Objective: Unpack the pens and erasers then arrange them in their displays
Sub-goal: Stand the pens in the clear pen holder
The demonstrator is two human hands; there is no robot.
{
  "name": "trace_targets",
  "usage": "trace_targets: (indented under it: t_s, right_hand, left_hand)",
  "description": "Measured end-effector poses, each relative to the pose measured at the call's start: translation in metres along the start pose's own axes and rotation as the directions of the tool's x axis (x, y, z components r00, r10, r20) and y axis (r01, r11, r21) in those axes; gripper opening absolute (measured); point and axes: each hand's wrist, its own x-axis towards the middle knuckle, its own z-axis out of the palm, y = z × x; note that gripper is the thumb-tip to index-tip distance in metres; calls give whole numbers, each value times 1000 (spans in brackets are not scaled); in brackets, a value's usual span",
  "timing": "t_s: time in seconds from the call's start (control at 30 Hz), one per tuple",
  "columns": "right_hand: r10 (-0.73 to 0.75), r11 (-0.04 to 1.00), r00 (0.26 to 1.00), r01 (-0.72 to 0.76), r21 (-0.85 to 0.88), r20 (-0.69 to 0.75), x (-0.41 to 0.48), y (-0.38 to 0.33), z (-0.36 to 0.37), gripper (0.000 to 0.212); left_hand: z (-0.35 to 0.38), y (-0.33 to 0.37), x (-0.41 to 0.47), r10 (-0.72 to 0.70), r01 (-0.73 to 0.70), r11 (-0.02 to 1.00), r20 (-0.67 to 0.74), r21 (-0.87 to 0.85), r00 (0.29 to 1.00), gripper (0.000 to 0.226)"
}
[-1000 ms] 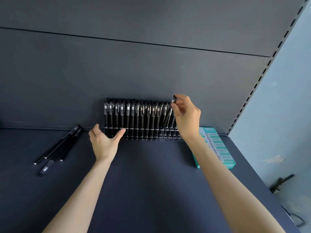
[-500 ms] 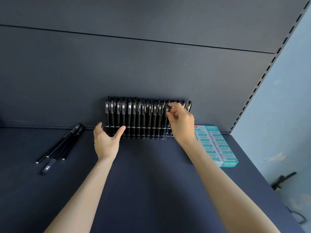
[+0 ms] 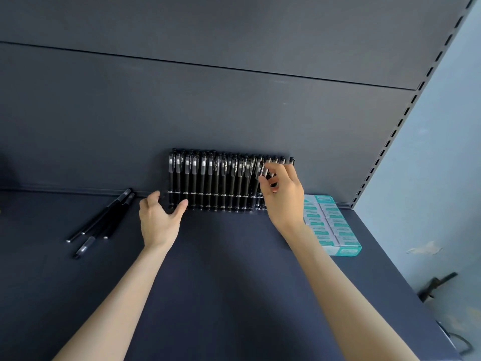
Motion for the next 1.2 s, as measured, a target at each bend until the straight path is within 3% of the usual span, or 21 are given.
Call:
trace_targets:
  t_s: [0.2,0.43,0.53,0.67,0.87,1.03,1.2]
  right_hand:
    - [-15,997,993,5,83,120,-29,-34,23,15]
    - [1,996,955,-27,85,297,-61,-89,89,14]
    - [48,996,936,-71,53,350,-77,-112,125,11]
    - [141,989,901,-142,-28,410,-91,-141,176,13]
    - [297,954,868,-248,-169,399,-95,-163,223,32]
    - [372,923,855,-299,-243,361,-91,-168,236,34]
    - [406,904,858,-326,-276,315,-92,-168,239,31]
  left_hand:
    - [-44,-12,-10,109,-103,984,-37,143,993,30]
    - [-107,-44,15,124,-87,943,-94,322,988,28]
    - [-127,-63,34,83,-81,920,13,382,996,39]
    - [-144,-88,59,100,-203,868,241,452,965,51]
    - [-157,-98,86,135,-293,899,432,325,892,40]
    - [-162,-104,106,90,-304,883,507,358,857,43]
    - [-159,-102,109,127,-415,793,546,445,828,43]
